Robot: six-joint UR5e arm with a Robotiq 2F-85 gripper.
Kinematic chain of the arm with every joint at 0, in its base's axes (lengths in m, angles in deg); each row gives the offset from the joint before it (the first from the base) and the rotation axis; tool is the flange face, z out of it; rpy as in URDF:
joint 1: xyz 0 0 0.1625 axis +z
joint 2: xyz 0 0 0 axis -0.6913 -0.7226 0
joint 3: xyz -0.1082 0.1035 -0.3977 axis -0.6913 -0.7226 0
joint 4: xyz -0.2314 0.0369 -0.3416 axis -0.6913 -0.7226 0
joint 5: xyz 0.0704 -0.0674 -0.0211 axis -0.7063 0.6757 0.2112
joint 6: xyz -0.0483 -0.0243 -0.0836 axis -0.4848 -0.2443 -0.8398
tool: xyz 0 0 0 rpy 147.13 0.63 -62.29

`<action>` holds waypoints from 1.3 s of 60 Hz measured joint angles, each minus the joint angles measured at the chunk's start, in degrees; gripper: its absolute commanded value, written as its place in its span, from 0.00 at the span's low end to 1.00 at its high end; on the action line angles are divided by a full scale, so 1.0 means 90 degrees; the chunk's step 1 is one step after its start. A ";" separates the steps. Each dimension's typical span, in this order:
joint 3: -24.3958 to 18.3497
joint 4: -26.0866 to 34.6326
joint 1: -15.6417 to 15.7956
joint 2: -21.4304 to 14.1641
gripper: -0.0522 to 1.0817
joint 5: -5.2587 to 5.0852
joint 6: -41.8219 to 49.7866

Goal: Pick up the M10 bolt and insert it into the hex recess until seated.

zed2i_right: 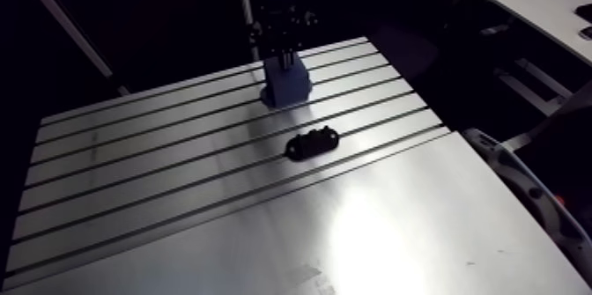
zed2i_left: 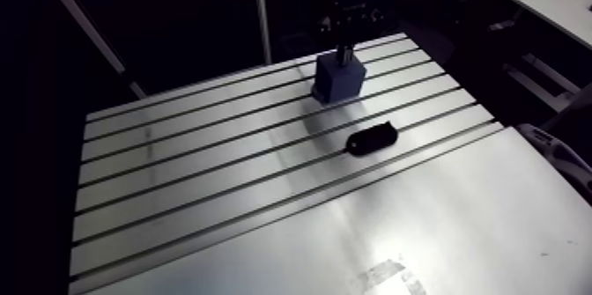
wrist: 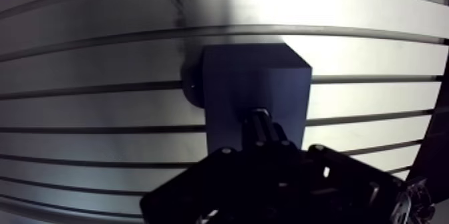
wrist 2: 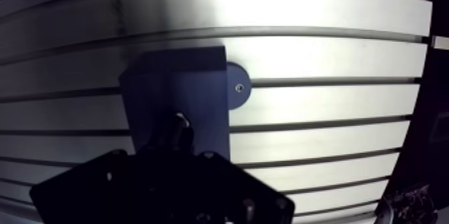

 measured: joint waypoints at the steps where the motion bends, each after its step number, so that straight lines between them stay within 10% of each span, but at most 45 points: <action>1: -0.0001 0.0000 0.0000 0.0001 0.99 0.0000 -0.0001; 78: -0.0097 0.0115 -0.0015 -0.0051 0.99 -0.0037 -0.0046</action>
